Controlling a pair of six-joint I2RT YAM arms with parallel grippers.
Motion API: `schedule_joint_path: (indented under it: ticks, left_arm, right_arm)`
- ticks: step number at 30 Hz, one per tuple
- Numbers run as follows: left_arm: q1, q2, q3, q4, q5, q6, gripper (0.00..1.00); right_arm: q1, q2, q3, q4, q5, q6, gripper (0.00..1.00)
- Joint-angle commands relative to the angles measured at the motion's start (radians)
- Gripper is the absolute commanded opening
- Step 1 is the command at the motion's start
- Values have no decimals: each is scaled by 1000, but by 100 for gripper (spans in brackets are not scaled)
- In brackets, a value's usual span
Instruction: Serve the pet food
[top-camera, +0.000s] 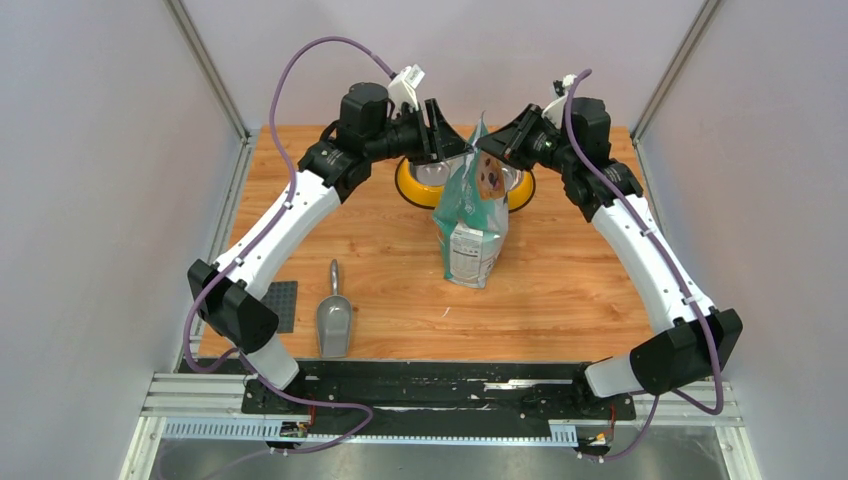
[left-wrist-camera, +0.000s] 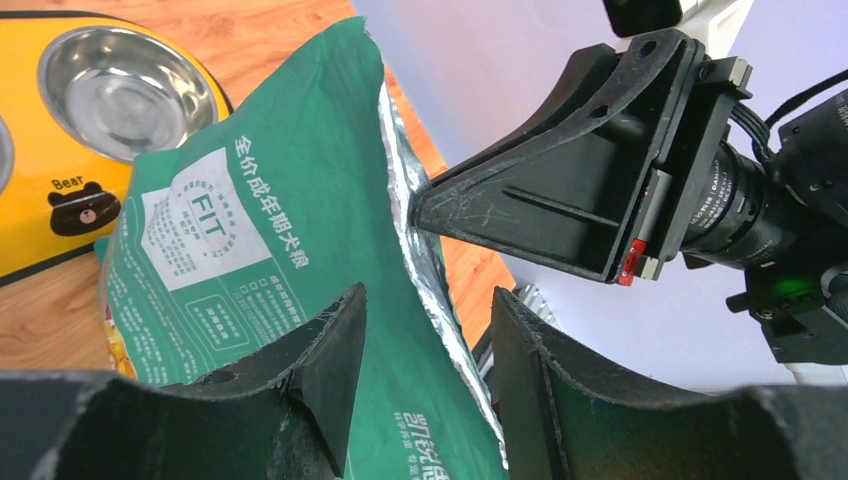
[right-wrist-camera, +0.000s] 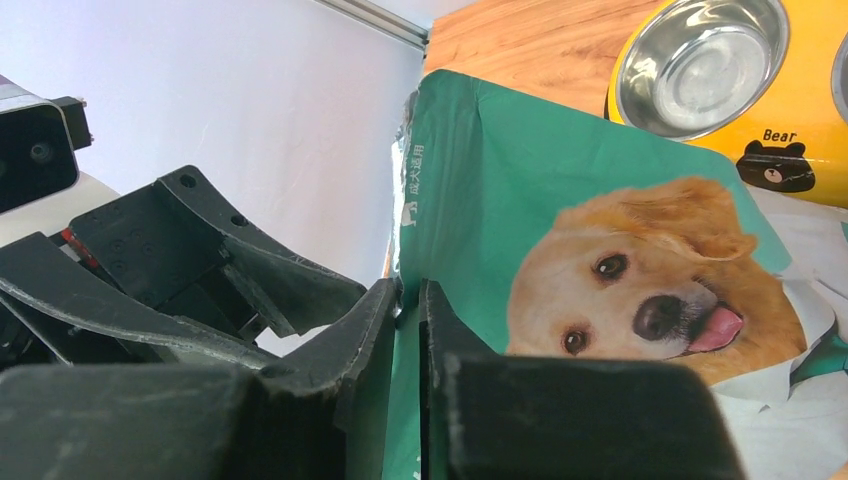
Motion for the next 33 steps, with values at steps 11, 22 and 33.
schedule_joint_path:
  ticks: [11, 22, 33]
  left_arm:
    - [5, 60, 45, 39, 90, -39, 46]
    - [5, 60, 55, 29, 74, -30, 23]
    - [5, 33, 51, 15, 34, -10, 0]
  right_arm:
    - [3, -40, -16, 63, -33, -12, 7]
    - [3, -35, -32, 74, -60, -61, 0]
    - [6, -19, 4, -32, 49, -142, 0]
